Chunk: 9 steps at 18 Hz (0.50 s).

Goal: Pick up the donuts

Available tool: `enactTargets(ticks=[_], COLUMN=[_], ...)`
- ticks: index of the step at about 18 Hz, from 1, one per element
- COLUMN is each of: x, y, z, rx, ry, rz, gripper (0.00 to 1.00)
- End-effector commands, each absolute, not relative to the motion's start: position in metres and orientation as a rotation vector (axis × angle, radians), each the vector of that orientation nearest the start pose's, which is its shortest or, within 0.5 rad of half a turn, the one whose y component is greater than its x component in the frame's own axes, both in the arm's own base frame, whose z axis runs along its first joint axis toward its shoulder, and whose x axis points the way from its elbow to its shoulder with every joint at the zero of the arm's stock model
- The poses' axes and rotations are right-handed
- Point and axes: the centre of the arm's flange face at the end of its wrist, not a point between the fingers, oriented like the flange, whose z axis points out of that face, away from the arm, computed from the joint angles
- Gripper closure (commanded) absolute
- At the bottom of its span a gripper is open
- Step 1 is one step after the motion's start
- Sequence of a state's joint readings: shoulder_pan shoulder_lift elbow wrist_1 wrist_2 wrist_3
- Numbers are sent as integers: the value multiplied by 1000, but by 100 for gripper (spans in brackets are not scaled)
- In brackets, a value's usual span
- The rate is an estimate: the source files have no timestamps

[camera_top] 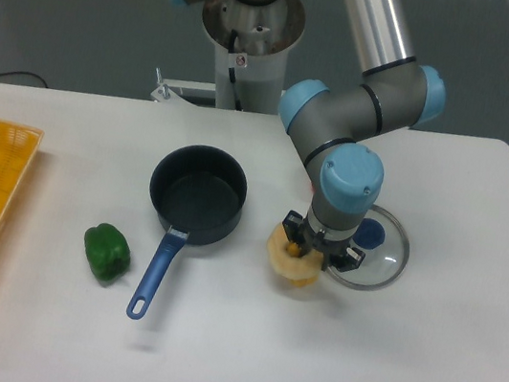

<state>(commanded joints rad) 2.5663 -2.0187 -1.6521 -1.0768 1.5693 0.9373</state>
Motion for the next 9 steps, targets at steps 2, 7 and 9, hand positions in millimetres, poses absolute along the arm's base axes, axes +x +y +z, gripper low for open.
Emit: enactTargets(ticks=[2,7,9], x=[-448,-443,-439], y=[449,454,454], z=[253,280,289], rx=[-3154,-3163,-3151], ry=[-94,-83,-86], rz=[-41,-87,-99], gripper=[82,82,82])
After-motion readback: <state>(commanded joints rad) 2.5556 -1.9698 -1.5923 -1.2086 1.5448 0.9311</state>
